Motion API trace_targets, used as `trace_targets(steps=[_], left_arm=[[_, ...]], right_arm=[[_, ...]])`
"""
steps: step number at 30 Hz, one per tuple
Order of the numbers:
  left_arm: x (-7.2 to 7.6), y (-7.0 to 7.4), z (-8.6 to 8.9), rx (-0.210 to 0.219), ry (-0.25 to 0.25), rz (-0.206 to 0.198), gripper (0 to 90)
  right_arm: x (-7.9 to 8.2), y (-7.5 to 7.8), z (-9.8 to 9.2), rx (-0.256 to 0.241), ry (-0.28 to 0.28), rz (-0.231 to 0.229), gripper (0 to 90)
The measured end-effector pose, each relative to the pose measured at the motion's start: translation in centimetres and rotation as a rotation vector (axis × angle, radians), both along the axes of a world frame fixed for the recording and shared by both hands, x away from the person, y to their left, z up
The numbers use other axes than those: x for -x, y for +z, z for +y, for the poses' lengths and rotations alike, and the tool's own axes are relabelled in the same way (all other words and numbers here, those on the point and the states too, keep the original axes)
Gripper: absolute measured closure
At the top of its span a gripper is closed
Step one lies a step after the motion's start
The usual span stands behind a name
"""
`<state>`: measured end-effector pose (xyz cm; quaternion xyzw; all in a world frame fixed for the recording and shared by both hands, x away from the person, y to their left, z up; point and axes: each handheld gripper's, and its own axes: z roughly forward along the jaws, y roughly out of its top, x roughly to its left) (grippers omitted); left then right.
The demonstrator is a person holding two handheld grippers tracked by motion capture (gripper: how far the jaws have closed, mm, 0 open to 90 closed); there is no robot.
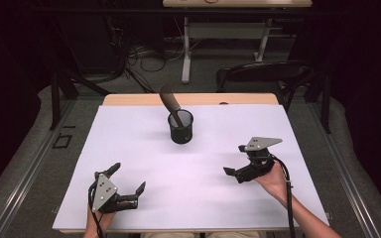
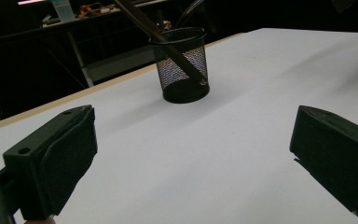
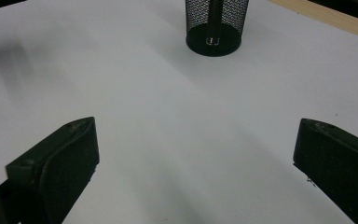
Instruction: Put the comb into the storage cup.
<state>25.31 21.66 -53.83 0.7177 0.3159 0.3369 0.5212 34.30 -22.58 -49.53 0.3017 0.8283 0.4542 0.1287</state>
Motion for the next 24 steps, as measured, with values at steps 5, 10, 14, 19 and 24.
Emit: trace_targets(steps=[5,10,14,19,24], left_arm=[[0.0,0.0,0.0,0.001,0.000,0.001,0.5],[0.0,0.0,0.0,0.003,0.001,0.002,0.5],[0.0,0.0,0.0,0.001,0.001,0.004,0.5],[0.0,-0.1,-0.1,-0.003,-0.001,0.005,0.5],[0.0,-0.1,-0.1,-0.002,0.001,0.006,0.5]], right_arm=[[0.7,-0.2,-0.5,0.014,-0.007,-0.012,0.0],[1.5,-0.5,-1.1,0.000,-0.023,-0.020,0.0],[2.2,-0.7,-1.6,0.000,-0.033,-0.024,0.0],[3.0,-1.0,-2.3,0.000,-0.046,-0.026,0.0],[3.7,-1.4,-2.8,-0.001,-0.054,-0.034,0.0]])
